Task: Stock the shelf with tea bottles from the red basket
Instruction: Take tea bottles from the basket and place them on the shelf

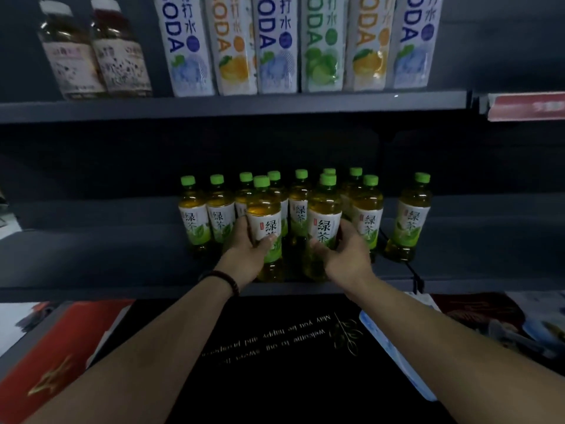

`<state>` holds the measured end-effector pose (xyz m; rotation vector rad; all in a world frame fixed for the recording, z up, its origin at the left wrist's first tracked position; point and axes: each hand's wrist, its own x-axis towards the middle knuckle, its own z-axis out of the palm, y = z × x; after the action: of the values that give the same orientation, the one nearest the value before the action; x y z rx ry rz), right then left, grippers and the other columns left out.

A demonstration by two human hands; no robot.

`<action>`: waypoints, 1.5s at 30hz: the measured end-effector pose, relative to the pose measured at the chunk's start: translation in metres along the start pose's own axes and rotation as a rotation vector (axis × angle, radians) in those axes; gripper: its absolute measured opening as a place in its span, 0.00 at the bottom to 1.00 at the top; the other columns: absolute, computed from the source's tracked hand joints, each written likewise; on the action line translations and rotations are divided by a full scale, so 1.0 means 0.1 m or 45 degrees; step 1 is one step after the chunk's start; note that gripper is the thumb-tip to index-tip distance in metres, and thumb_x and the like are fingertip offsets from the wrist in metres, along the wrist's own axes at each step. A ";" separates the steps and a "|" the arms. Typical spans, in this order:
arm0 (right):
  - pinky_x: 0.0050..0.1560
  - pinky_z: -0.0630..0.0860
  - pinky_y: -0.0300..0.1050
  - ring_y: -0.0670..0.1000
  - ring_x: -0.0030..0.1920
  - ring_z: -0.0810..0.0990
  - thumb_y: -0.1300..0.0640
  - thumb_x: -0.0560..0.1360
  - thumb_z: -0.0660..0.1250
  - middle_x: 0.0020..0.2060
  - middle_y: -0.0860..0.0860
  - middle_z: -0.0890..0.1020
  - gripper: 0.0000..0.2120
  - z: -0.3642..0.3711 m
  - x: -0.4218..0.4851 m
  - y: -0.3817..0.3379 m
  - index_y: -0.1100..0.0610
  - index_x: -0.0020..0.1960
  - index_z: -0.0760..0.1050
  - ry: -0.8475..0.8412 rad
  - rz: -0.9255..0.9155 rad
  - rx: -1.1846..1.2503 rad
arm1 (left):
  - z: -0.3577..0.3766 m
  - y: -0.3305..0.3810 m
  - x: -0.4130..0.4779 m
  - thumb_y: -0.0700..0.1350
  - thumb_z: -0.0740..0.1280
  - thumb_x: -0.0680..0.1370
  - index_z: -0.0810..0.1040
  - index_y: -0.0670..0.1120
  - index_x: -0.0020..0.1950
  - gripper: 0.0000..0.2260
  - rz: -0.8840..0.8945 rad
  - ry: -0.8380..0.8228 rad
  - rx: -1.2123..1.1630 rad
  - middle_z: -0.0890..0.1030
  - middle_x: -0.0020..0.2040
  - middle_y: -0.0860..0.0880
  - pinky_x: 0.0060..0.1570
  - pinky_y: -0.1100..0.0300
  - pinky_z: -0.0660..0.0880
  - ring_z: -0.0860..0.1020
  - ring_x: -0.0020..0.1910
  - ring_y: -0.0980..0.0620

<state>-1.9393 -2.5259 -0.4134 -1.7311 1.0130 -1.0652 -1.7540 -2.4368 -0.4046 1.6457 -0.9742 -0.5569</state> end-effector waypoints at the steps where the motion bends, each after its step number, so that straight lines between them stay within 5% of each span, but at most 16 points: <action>1: 0.70 0.76 0.60 0.53 0.66 0.80 0.58 0.74 0.78 0.61 0.48 0.84 0.26 0.07 0.10 0.06 0.51 0.70 0.74 0.015 -0.003 -0.005 | 0.01 -0.02 0.07 0.45 0.71 0.83 0.68 0.52 0.76 0.23 0.010 -0.003 0.040 0.78 0.73 0.51 0.75 0.41 0.72 0.76 0.73 0.47; 7: 0.70 0.76 0.49 0.48 0.67 0.79 0.56 0.75 0.78 0.62 0.46 0.84 0.26 0.28 0.35 0.28 0.49 0.70 0.74 -0.016 -0.144 -0.122 | 0.08 -0.29 0.30 0.42 0.70 0.84 0.72 0.50 0.75 0.20 0.161 0.007 0.055 0.78 0.71 0.52 0.74 0.44 0.74 0.76 0.72 0.49; 13: 0.70 0.76 0.52 0.49 0.68 0.78 0.56 0.74 0.79 0.63 0.46 0.83 0.27 0.44 0.47 0.33 0.49 0.69 0.73 0.044 -0.196 -0.203 | 0.14 -0.44 0.38 0.43 0.67 0.85 0.72 0.48 0.74 0.17 0.226 0.091 0.047 0.79 0.68 0.53 0.70 0.47 0.76 0.78 0.71 0.50; 19: 0.71 0.75 0.53 0.55 0.71 0.76 0.54 0.75 0.78 0.67 0.52 0.80 0.31 0.41 0.40 0.28 0.52 0.73 0.69 -0.021 -0.051 -0.332 | 0.18 -0.41 0.32 0.43 0.68 0.85 0.71 0.46 0.75 0.19 0.204 0.139 0.045 0.80 0.67 0.51 0.70 0.45 0.76 0.79 0.68 0.50; 22: 0.66 0.75 0.46 0.57 0.69 0.77 0.51 0.75 0.77 0.67 0.55 0.80 0.31 0.29 0.09 0.22 0.54 0.73 0.68 -0.074 -0.013 -0.425 | 0.14 -0.34 0.09 0.44 0.68 0.85 0.67 0.46 0.80 0.24 0.131 0.145 0.091 0.77 0.70 0.50 0.70 0.47 0.75 0.77 0.71 0.46; 26: 0.55 0.73 0.39 0.54 0.61 0.81 0.51 0.78 0.74 0.59 0.51 0.84 0.22 0.01 -0.43 0.14 0.53 0.68 0.72 -0.268 0.045 -0.450 | -0.05 -0.26 -0.41 0.42 0.70 0.84 0.67 0.47 0.80 0.25 -0.048 -0.081 0.310 0.74 0.74 0.45 0.73 0.47 0.73 0.76 0.70 0.46; 30: 0.40 0.75 0.32 0.46 0.47 0.82 0.50 0.80 0.72 0.46 0.46 0.83 0.08 -0.22 -1.06 0.10 0.51 0.57 0.79 -0.376 0.075 -0.404 | -0.28 -0.22 -1.18 0.44 0.71 0.83 0.81 0.53 0.65 0.11 -0.047 -0.285 0.346 0.86 0.58 0.52 0.65 0.53 0.81 0.85 0.54 0.55; 34: 0.46 0.85 0.51 0.52 0.42 0.87 0.53 0.79 0.72 0.43 0.52 0.86 0.01 -0.29 -1.73 0.24 0.49 0.50 0.80 -0.490 0.203 -0.211 | -0.44 -0.14 -1.93 0.48 0.70 0.83 0.85 0.57 0.56 0.05 -0.042 -0.524 0.577 0.86 0.52 0.56 0.47 0.65 0.82 0.87 0.46 0.59; 40: 0.35 0.80 0.44 0.49 0.31 0.82 0.56 0.81 0.71 0.34 0.51 0.84 0.04 -0.27 -2.57 0.74 0.55 0.49 0.83 -0.648 0.447 -0.218 | -0.47 -0.44 -2.77 0.49 0.73 0.82 0.86 0.59 0.54 0.05 -0.059 -0.737 0.602 0.88 0.49 0.58 0.51 0.61 0.84 0.87 0.44 0.60; 43: 0.40 0.83 0.49 0.49 0.32 0.84 0.56 0.77 0.72 0.32 0.49 0.86 0.05 -0.15 -3.05 1.29 0.52 0.42 0.84 -0.644 0.605 -0.333 | -0.38 -0.88 -3.01 0.52 0.73 0.81 0.86 0.59 0.55 0.05 -0.109 -0.687 0.721 0.86 0.50 0.62 0.56 0.60 0.81 0.84 0.47 0.65; 45: 0.46 0.82 0.48 0.49 0.39 0.85 0.55 0.75 0.72 0.34 0.47 0.85 0.07 -0.08 -3.34 1.66 0.50 0.38 0.82 -0.697 0.709 -0.491 | -0.29 -1.19 -3.10 0.54 0.72 0.81 0.85 0.57 0.59 0.08 -0.211 -0.763 0.857 0.85 0.54 0.60 0.61 0.58 0.79 0.83 0.55 0.61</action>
<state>-2.0841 -2.2737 -0.6478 -1.7335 1.2729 -0.0317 -1.8656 -2.1562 -0.5464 2.2250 -1.5917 -0.9358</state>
